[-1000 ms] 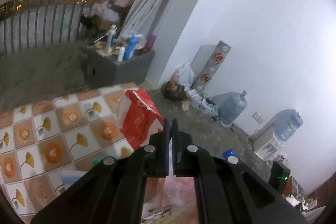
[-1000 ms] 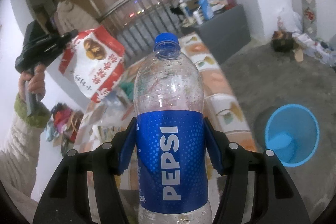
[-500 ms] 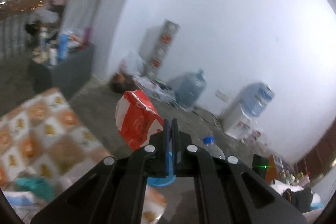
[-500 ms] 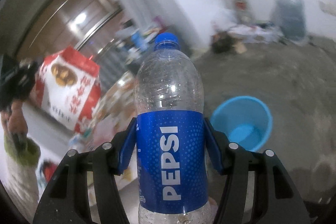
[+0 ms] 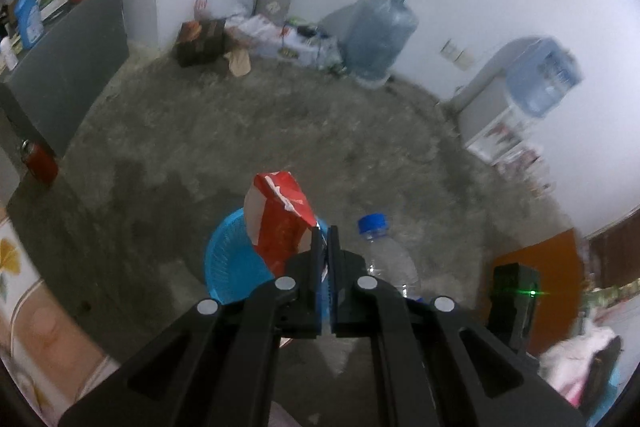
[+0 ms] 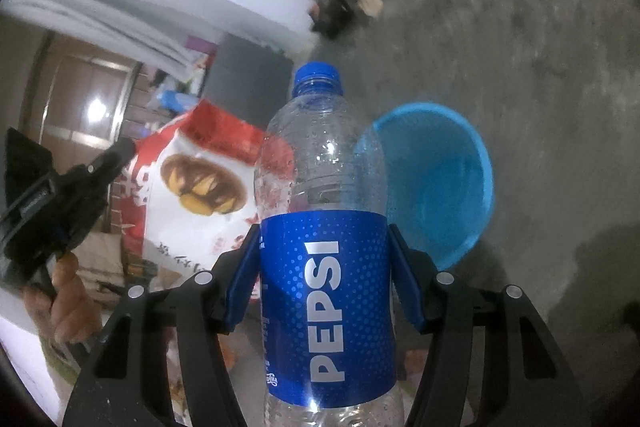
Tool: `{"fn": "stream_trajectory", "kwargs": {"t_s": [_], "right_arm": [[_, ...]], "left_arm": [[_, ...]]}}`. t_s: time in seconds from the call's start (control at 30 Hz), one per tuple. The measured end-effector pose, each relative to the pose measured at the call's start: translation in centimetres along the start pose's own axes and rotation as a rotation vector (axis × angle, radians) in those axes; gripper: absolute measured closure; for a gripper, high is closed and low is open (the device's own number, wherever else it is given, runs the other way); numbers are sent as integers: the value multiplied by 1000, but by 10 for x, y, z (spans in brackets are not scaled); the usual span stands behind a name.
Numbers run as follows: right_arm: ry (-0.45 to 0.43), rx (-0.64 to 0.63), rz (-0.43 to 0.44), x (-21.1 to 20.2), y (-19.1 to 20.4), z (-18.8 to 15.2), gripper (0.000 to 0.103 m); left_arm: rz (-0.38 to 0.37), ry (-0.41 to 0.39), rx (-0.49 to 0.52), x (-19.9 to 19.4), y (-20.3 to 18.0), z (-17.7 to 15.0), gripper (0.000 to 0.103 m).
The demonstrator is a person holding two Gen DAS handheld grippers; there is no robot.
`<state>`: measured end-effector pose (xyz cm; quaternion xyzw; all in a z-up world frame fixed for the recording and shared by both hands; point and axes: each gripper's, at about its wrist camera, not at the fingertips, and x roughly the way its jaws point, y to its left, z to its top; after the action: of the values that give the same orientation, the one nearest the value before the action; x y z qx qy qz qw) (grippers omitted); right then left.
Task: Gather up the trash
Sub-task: 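Carry bag and bottle over the blue wastebasket and open both tools, then move both open tools back over the table trash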
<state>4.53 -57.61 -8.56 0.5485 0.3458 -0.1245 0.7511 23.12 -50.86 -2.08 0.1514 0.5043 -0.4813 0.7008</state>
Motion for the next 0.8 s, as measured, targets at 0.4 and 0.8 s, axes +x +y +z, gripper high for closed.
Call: {"fn": "stream_trajectory", "kwargs": {"t_s": [0.4, 0.8], "right_arm": [[78, 124, -39, 69, -32, 31, 34], [6, -66, -155, 25, -1, -2, 31]], "left_arm": [[127, -2, 71, 32, 2, -7, 52], [69, -95, 93, -84, 1, -59, 41]]}}
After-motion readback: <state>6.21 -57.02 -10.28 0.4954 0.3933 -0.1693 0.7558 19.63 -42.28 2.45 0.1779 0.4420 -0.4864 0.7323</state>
